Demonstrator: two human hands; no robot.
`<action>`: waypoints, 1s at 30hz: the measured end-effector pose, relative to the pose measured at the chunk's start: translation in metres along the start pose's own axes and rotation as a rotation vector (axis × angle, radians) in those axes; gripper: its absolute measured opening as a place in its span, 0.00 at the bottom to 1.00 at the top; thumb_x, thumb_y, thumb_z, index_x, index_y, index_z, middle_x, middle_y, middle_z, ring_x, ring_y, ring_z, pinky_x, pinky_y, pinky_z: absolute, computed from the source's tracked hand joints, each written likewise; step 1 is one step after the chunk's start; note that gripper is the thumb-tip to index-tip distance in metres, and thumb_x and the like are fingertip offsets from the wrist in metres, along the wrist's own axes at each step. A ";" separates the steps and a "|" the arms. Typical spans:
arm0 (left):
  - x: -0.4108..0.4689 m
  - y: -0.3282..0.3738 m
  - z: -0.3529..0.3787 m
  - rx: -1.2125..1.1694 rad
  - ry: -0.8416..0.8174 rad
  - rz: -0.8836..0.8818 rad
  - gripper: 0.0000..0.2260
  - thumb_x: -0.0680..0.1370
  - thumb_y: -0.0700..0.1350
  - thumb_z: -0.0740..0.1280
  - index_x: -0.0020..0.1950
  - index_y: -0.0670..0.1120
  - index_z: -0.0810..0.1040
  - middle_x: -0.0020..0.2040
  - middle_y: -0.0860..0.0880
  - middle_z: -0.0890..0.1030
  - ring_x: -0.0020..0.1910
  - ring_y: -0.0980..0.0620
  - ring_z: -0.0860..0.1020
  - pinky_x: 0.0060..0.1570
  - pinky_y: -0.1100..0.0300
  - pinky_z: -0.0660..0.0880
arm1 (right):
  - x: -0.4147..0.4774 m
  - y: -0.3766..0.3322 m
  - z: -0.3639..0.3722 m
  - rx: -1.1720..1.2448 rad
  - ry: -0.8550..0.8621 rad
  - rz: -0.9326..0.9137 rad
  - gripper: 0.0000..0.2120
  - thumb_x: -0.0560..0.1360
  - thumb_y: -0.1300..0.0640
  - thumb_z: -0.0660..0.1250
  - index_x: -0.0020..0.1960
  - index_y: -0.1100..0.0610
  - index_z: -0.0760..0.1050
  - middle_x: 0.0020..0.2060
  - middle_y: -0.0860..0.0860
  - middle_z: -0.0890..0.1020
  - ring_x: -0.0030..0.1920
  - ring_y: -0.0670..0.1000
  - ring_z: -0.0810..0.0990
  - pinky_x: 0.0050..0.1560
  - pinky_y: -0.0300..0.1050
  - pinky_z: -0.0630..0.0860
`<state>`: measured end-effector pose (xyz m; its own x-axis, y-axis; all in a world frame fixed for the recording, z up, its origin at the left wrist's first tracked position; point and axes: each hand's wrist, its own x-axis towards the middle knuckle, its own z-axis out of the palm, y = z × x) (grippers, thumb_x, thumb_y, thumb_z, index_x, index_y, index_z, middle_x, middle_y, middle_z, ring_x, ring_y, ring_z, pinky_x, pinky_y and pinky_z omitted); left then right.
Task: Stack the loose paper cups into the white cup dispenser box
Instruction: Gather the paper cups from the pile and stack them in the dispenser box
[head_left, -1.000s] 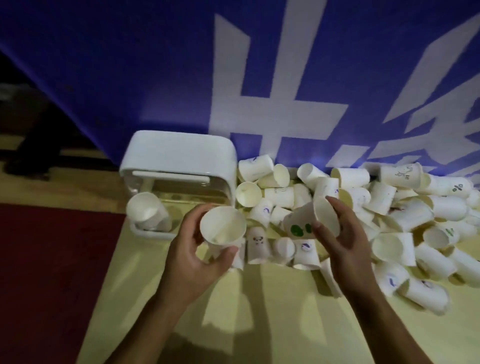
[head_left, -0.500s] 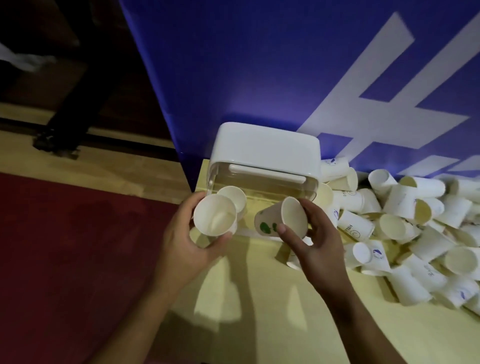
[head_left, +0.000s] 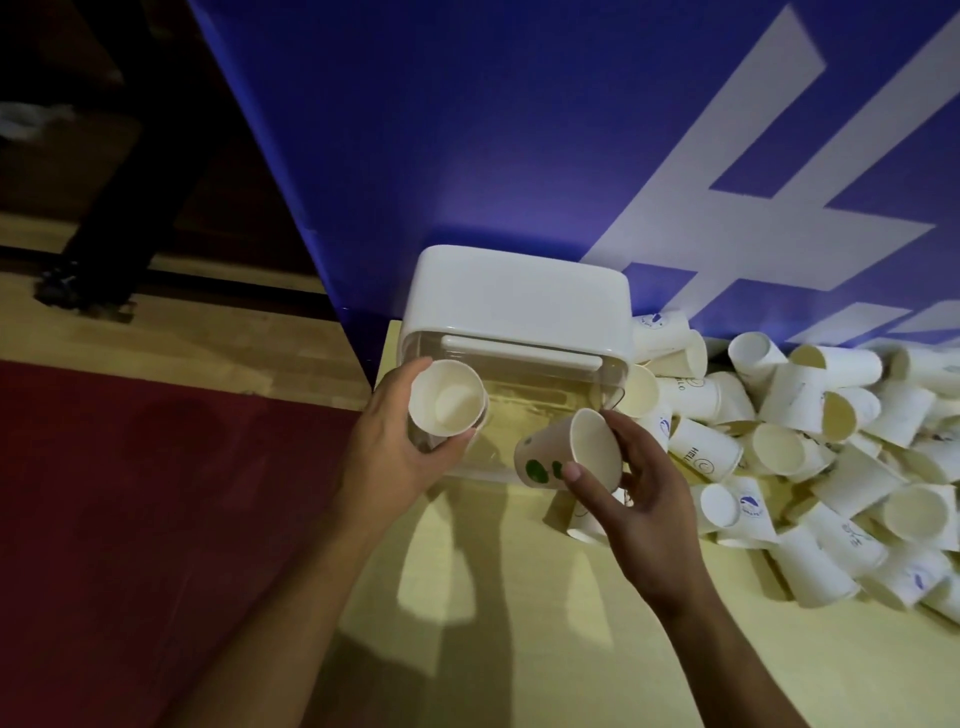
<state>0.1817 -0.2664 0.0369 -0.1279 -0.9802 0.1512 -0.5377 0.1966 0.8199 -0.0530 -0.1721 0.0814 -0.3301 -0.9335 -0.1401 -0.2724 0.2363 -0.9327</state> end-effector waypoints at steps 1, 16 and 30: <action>0.000 -0.003 0.002 0.010 -0.007 -0.007 0.36 0.69 0.52 0.82 0.74 0.46 0.73 0.68 0.50 0.79 0.64 0.56 0.75 0.59 0.76 0.67 | 0.001 0.000 0.000 0.005 -0.001 0.002 0.28 0.68 0.42 0.77 0.67 0.42 0.76 0.61 0.40 0.82 0.63 0.44 0.80 0.58 0.47 0.80; 0.001 -0.025 0.011 0.009 -0.144 -0.143 0.38 0.69 0.54 0.82 0.76 0.54 0.71 0.68 0.60 0.75 0.62 0.62 0.72 0.58 0.71 0.71 | 0.008 -0.018 0.014 0.035 0.004 -0.040 0.24 0.69 0.47 0.79 0.63 0.40 0.77 0.57 0.38 0.83 0.59 0.42 0.81 0.48 0.38 0.80; -0.011 -0.003 -0.022 -0.367 -0.048 -0.281 0.27 0.79 0.64 0.62 0.75 0.53 0.76 0.68 0.55 0.81 0.67 0.59 0.78 0.67 0.52 0.77 | 0.027 -0.036 0.093 -0.140 -0.049 -0.291 0.32 0.69 0.43 0.81 0.68 0.47 0.74 0.60 0.36 0.78 0.61 0.40 0.77 0.58 0.36 0.75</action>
<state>0.2034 -0.2563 0.0449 -0.0628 -0.9903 -0.1239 -0.2279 -0.1067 0.9678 0.0320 -0.2305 0.0809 -0.1773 -0.9784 0.1066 -0.4718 -0.0105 -0.8817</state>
